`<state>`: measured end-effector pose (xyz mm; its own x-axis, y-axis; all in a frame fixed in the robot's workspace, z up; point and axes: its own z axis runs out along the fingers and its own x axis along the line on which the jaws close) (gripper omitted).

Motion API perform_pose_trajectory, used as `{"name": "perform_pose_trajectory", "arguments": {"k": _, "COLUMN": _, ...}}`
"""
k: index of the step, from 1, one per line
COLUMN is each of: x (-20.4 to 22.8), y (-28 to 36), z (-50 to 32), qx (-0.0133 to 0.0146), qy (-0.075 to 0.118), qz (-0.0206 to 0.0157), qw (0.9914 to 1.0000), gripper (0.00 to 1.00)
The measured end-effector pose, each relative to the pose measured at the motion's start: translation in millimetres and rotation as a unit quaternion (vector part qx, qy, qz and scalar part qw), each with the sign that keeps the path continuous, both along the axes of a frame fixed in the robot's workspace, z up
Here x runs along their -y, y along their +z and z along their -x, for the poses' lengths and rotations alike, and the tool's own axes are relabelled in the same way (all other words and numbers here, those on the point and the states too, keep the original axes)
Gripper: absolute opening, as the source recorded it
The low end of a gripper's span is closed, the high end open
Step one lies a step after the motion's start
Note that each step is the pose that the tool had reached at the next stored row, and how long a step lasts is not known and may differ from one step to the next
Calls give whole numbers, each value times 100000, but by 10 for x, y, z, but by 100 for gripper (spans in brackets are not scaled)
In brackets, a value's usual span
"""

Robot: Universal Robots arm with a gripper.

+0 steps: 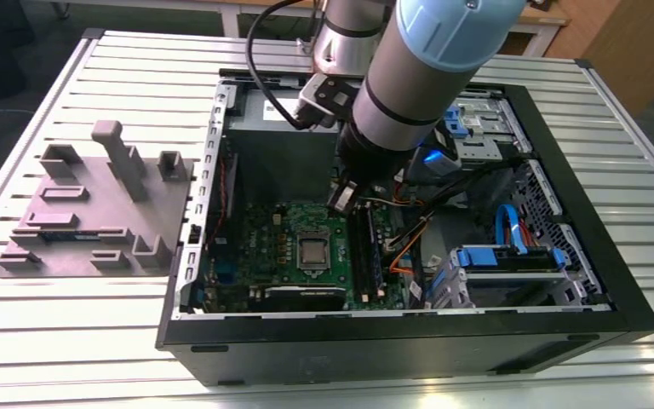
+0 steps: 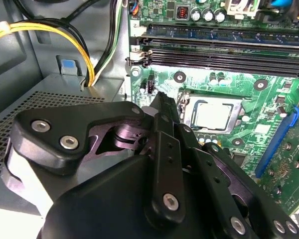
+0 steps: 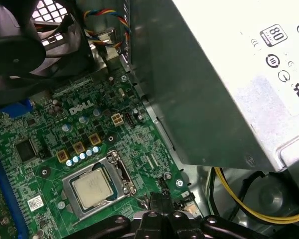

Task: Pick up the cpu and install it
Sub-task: 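Install the first cpu locking lever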

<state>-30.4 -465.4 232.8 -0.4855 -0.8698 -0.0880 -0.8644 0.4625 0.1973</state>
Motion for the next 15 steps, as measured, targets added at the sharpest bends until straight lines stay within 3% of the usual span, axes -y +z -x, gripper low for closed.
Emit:
{"name": "perform_pose_trajectory", "arguments": {"k": 4, "x": 0, "y": 0, "z": 35, "qx": 3, "qy": 262, "qz": 2, "qw": 100000, "gripper": 10}}
{"name": "perform_pose_trajectory", "arguments": {"k": 7, "x": 2, "y": 0, "z": 39, "qx": 83, "qy": 1729, "qz": 7, "qw": 99985, "gripper": 10}}
{"name": "perform_pose_trajectory", "arguments": {"k": 9, "x": 7, "y": 0, "z": 39, "qx": 557, "qy": 2611, "qz": 15, "qw": 99964, "gripper": 10}}
{"name": "perform_pose_trajectory", "arguments": {"k": 13, "x": 13, "y": 0, "z": 42, "qx": 1965, "qy": 3285, "qz": 38, "qw": 99927, "gripper": 10}}
{"name": "perform_pose_trajectory", "arguments": {"k": 15, "x": 16, "y": -1, "z": 49, "qx": 2169, "qy": 3787, "qz": 14, "qw": 99905, "gripper": 10}}
